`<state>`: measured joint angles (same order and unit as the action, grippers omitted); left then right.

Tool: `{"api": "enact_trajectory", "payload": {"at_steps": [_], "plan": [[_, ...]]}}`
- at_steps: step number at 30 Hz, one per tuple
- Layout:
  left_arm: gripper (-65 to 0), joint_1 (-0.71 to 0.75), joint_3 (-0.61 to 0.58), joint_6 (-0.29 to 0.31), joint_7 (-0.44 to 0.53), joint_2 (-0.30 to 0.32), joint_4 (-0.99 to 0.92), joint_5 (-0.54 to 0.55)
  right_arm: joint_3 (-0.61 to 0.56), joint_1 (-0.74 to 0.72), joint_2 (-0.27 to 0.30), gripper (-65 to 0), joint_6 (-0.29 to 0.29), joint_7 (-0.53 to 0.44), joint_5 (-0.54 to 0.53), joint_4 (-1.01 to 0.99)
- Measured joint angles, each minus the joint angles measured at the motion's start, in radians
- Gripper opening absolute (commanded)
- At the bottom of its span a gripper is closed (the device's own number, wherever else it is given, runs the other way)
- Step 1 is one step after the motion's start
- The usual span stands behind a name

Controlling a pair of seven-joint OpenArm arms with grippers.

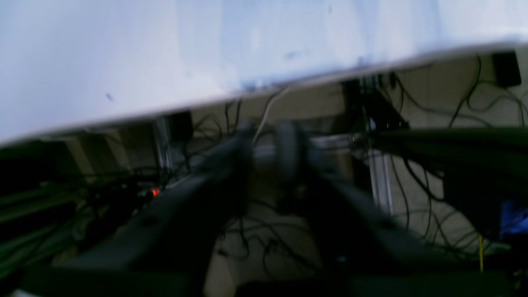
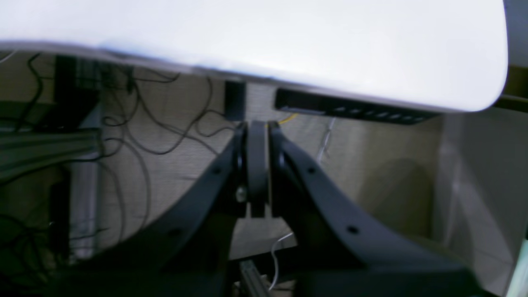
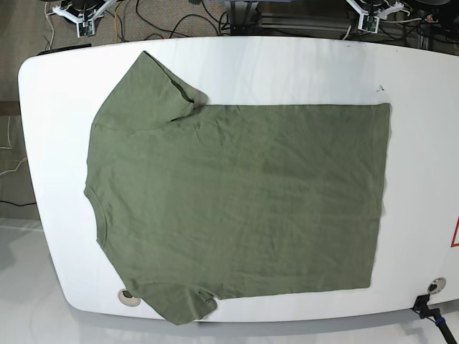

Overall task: Fold the T-shirt properly
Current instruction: 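Move the right gripper down to the shirt's shoulder corner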

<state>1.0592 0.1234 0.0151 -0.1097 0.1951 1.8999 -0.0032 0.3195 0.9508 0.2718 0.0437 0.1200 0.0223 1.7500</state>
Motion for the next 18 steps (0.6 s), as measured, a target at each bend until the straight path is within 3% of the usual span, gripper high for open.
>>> {"api": "enact_trajectory", "payload": {"at_steps": [2,9,14,18], "plan": [[-51.8,-0.004,-0.001,0.001,0.012,-0.001,0.019,0.000,0.007,-0.009,0.002,-61.2,0.005,-0.005,-0.002,0.010],[-50.6,-0.026,-0.001,0.000,-0.010,-0.006,0.027,-0.001,0.007,-0.052,-0.001,-42.5,-0.003,-0.066,-0.008,0.042],[-51.6,-0.035,-0.002,-0.005,-0.017,-0.008,0.035,-0.008,0.013,-0.091,-0.009,-43.8,0.012,-0.068,-0.013,0.038],[-51.8,-0.040,-0.007,-0.008,-0.029,-0.008,0.037,-0.022,0.038,-0.140,-0.036,-46.9,0.096,-0.040,-0.012,0.036]]}}
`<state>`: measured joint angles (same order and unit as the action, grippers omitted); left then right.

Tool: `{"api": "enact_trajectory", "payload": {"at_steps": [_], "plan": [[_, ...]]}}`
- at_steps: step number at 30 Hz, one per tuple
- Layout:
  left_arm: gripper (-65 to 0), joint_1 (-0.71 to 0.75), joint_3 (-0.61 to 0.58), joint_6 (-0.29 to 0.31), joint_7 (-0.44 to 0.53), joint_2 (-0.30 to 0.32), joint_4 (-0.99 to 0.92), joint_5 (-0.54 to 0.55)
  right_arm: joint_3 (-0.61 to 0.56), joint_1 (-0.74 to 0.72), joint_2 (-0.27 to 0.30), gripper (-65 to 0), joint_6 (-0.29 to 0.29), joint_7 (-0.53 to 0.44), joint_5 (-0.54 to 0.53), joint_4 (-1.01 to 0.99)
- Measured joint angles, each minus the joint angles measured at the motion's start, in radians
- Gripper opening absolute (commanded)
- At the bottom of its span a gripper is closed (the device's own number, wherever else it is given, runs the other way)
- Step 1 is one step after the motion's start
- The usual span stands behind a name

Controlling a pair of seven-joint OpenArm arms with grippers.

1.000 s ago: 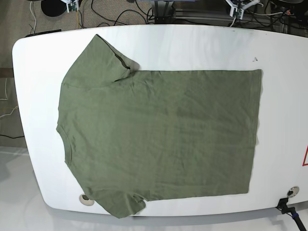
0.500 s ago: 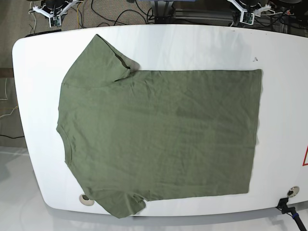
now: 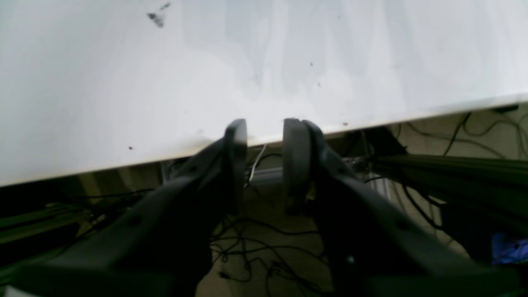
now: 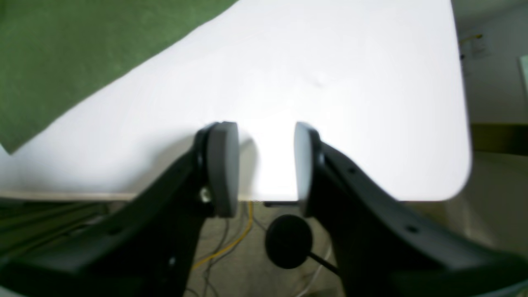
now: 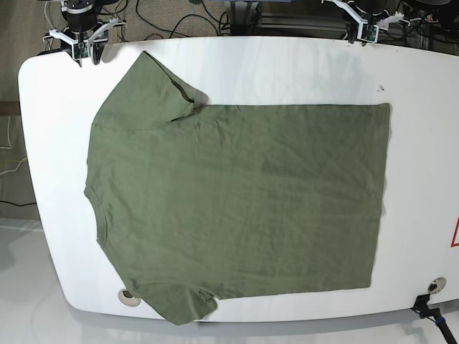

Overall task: Fold the T-shirt properly
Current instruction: 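Move the right gripper down to the shirt's shoulder corner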

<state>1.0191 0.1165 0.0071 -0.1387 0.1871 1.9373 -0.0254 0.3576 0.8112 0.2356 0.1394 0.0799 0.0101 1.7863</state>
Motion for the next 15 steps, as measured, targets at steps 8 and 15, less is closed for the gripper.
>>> {"api": "enact_trajectory", "payload": {"at_steps": [8,15], "plan": [[-52.7,-0.009,-0.003,-0.001,-0.027,0.009,0.018,-0.013,0.046,-0.114,-0.047,-49.5,0.165,0.184,-0.016,0.009],[-52.0,-0.023,-0.003,0.010,-0.032,0.013,0.026,-0.019,0.062,-0.177,-0.067,-47.1,0.258,0.307,-0.026,0.013]]}}
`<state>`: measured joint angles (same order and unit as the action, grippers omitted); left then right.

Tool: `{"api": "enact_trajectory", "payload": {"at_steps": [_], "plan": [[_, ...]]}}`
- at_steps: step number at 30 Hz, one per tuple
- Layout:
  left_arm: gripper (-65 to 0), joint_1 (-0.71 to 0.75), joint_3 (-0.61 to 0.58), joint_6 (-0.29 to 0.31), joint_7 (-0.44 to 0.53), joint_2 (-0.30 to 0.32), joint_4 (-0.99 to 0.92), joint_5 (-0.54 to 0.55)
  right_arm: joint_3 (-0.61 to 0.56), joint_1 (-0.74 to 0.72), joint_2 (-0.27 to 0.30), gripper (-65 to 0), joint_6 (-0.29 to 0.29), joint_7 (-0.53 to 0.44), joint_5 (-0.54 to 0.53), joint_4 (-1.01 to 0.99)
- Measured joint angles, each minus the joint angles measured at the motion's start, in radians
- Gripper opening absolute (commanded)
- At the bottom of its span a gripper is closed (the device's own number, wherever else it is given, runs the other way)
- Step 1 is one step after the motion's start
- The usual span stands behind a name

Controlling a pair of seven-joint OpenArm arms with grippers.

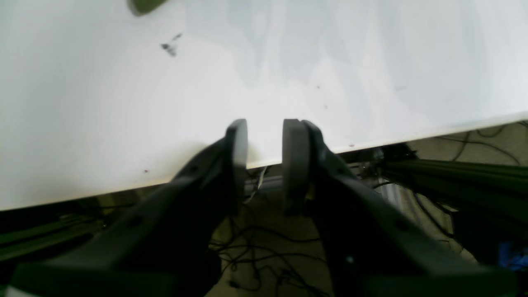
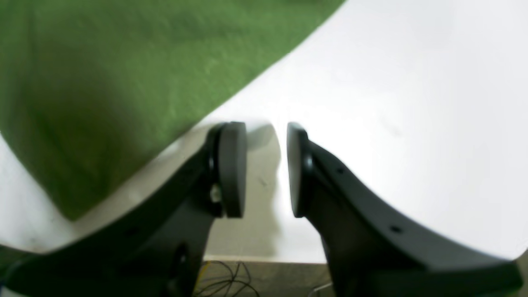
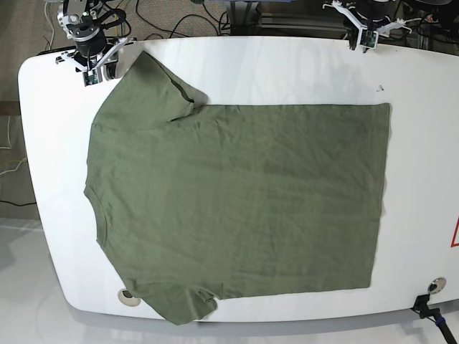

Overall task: Fold the T-shirt properly
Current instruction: 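Move the right gripper down to the shirt's shoulder corner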

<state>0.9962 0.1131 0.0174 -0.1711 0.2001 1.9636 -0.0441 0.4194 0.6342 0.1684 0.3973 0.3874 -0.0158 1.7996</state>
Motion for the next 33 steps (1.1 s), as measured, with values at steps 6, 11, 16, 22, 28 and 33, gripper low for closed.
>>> {"api": "enact_trajectory", "payload": {"at_steps": [6,11,16,22,28,33], "plan": [[-51.8,-0.004,0.000,-0.002,0.000,0.000,-0.005,0.000,-0.001,-0.039,-0.010,-47.1,0.031,0.062,-0.048,0.000],[-51.9,-0.002,0.000,-0.002,0.000,0.000,-0.005,-0.002,0.003,-0.055,-0.011,-47.2,0.076,0.096,-0.157,0.000],[-52.1,-0.002,0.000,-0.002,-0.001,0.001,-0.005,-0.006,0.006,-0.078,-0.024,-47.0,0.075,0.111,-0.179,0.000],[-52.2,-0.005,0.000,-0.002,-0.002,0.001,-0.005,-0.008,0.007,-0.129,-0.042,-47.1,0.075,0.130,-0.200,-0.001],[-51.8,-0.007,0.005,-0.002,0.003,0.000,-0.005,-0.004,0.006,-0.151,-0.054,-46.5,0.075,0.130,-0.218,-0.003],[-51.7,-0.008,-0.002,0.001,-0.001,-0.005,-0.002,-0.001,0.006,-0.144,-0.049,-45.0,0.071,0.171,-0.219,-0.027]]}}
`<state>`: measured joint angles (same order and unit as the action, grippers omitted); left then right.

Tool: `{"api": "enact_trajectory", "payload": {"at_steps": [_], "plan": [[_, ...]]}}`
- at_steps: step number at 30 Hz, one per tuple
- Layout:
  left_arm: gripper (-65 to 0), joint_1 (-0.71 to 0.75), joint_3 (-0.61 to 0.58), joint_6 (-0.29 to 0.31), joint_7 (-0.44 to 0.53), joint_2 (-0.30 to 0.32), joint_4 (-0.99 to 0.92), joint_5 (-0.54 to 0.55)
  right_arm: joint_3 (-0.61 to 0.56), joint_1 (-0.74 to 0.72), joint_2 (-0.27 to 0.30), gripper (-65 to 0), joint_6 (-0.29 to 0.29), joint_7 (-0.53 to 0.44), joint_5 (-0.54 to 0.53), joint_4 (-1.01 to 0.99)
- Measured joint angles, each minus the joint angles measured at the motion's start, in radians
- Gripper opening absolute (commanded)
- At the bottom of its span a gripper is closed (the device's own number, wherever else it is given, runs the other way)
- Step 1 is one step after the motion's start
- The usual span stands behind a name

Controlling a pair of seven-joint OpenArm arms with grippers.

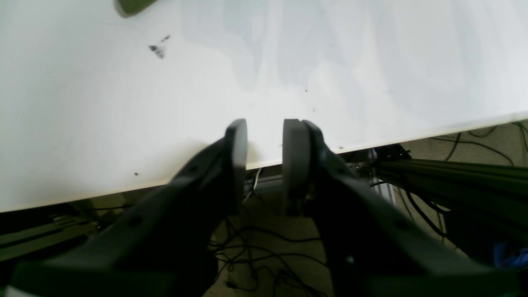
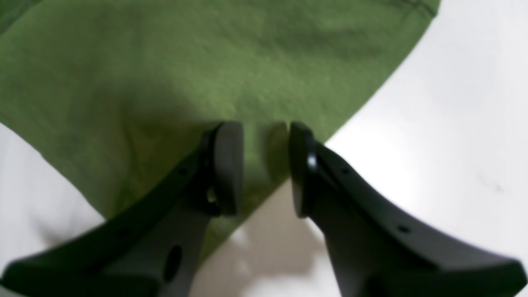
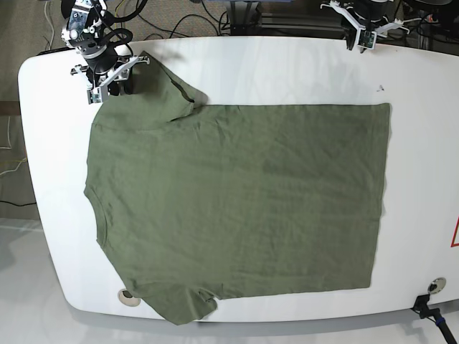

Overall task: Fold the T-shirt properly
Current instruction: 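Move the right gripper down to the shirt's shoulder corner, then move the left gripper to the shirt's hem corner and grasp it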

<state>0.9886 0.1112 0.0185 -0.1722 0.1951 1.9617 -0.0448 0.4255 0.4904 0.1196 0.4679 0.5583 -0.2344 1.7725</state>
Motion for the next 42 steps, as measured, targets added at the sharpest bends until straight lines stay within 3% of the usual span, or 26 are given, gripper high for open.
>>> {"api": "enact_trajectory", "payload": {"at_steps": [10,15,25,33,37,42], "plan": [[-51.5,-0.003,0.000,0.001,0.000,0.000,-0.001,0.000,-0.016,0.001,-0.001,-45.3,-0.101,-0.007,-0.003,-0.004],[-51.7,-0.001,0.000,0.000,-0.001,0.000,-0.001,0.000,-0.021,0.001,-0.021,-45.3,-0.074,-0.001,-0.010,0.002],[-52.1,0.002,-0.001,-0.002,0.000,0.005,-0.002,0.000,-0.027,0.055,-0.122,-45.0,-0.018,0.026,-0.014,0.145],[-52.0,0.000,0.000,-0.004,0.008,0.002,0.023,0.000,-0.017,0.055,-0.127,-45.2,0.002,0.083,-0.073,0.124],[-52.0,-0.002,0.000,-0.003,0.008,0.002,0.025,0.000,-0.015,0.078,-0.122,-45.2,-0.023,0.098,-0.086,0.125],[-52.0,-0.002,0.000,-0.003,0.008,0.003,0.026,0.001,-0.012,0.098,-0.111,-45.2,-0.096,0.080,-0.109,0.125]]}}
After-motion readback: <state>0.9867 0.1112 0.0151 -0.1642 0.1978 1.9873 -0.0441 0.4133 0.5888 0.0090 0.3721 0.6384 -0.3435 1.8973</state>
